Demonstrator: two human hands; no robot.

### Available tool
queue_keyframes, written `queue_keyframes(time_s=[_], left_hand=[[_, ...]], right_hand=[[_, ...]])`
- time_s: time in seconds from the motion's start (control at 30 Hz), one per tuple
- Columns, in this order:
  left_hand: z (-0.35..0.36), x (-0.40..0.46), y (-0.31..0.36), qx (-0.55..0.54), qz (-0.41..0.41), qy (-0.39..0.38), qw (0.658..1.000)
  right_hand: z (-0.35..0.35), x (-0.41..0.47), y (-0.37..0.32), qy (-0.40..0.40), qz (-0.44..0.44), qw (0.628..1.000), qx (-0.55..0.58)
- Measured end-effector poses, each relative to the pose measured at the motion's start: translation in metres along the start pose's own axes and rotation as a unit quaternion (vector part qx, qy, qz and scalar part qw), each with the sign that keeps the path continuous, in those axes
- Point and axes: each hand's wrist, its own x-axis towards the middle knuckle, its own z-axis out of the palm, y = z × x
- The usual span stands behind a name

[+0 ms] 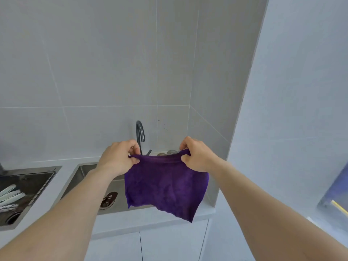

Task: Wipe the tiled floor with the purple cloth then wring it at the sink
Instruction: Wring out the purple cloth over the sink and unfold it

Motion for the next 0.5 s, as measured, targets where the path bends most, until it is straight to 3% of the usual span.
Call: queue_keyframes(time_s=[0.5], left_hand=[[0.027, -0.104, 0.057, 0.015, -0.031, -0.022, 0.999]], right_hand=[[0.001, -0.109, 0.053, 0.08, 0.015, 0.996, 0.018]])
